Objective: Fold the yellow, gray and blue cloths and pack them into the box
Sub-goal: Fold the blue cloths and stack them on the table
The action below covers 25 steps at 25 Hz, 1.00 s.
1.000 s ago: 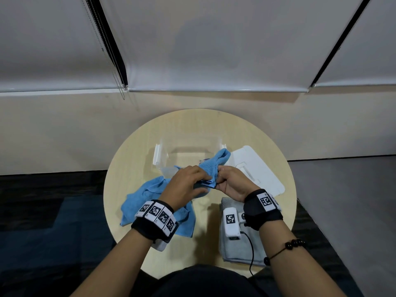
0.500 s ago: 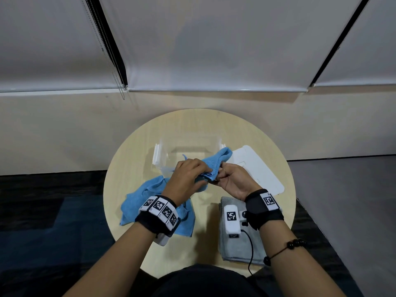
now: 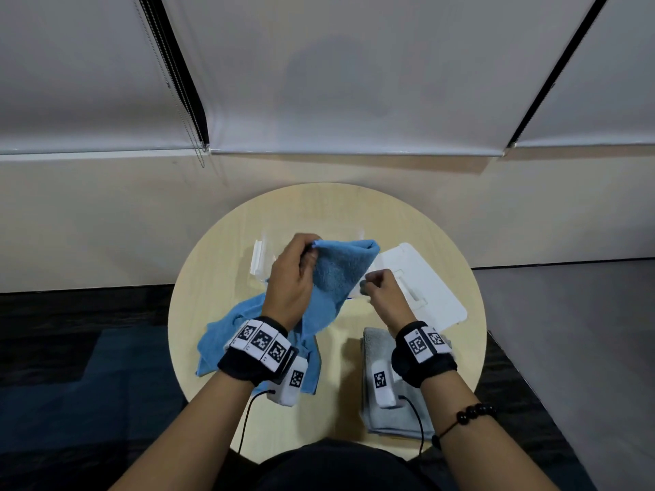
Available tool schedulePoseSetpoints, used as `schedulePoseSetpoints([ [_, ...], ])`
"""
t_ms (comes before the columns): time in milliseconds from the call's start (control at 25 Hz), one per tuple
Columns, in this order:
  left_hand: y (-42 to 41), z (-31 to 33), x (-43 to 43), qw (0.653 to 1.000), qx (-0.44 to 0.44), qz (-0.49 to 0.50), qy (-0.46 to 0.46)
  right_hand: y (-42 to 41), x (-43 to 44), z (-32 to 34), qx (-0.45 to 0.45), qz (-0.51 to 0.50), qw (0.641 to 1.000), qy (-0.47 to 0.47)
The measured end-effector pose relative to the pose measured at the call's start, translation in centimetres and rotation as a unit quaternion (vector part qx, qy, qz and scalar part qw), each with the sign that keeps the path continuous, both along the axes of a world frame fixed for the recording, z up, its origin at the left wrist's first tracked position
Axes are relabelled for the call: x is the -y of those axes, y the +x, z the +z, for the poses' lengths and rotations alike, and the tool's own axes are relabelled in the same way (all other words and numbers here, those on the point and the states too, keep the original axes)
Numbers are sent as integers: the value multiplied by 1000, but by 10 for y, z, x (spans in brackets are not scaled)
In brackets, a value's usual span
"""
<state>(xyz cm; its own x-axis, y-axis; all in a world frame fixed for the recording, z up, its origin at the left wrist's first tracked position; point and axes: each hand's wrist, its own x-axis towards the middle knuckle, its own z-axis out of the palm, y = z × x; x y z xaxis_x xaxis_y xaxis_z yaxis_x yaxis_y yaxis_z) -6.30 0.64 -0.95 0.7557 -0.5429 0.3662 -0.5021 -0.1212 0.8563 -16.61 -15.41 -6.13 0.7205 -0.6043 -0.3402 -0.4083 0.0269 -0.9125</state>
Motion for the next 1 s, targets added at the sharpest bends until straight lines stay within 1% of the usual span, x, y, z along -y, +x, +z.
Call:
schedulePoseSetpoints([
  [40, 3, 9, -2, 1000, -3, -10, -16, -2, 2, -4, 4, -9, 1000, 24],
  [80, 6, 16, -5, 999, -6, -27, -27, -3, 3, -7, 30, 7, 997, 78],
  [160, 13, 26, -10, 998, -18, -52, -40, -2, 1, -8, 115, 64, 976, 174],
  [240, 25, 25, -17, 998, -31, -26, -49, 1, -1, -3, 194, 76, 956, 207],
  [320, 37, 17, -24, 996, -60, 37, -62, 2, -2, 7, 241, 66, 945, 213],
  [440, 45, -1, -29, 981, -145, 122, -51, 4, -1, 22, 238, 86, 951, 180],
  [560, 42, -9, -29, 966, -208, 152, -12, 6, -4, 30, 225, 99, 958, 150],
  [600, 40, -9, -29, 967, -205, 150, 20, 6, -6, 32, 219, 103, 960, 141],
  [640, 37, -8, -29, 975, -169, 133, 59, 6, -8, 33, 211, 111, 963, 126],
  [680, 34, -8, -30, 986, -110, 89, 94, 5, -9, 34, 202, 121, 965, 113],
  [720, 29, -7, -28, 991, -61, 21, 114, 5, -10, 35, 193, 131, 967, 97],
  [760, 22, -5, -25, 989, -42, -53, 131, 4, -11, 35, 186, 142, 969, 84],
  [800, 17, -3, -20, 982, -39, -101, 152, 4, -12, 35, 175, 151, 971, 60],
  [840, 14, -2, -15, 978, -38, -120, 169, 3, -13, 36, 165, 160, 972, 40],
  [920, 13, -2, -6, 980, -23, -90, 178, 0, -14, 36, 143, 173, 974, 6],
  [1000, 14, -3, -3, 989, -6, -57, 135, -7, -9, 36, 120, 203, 970, -60],
])
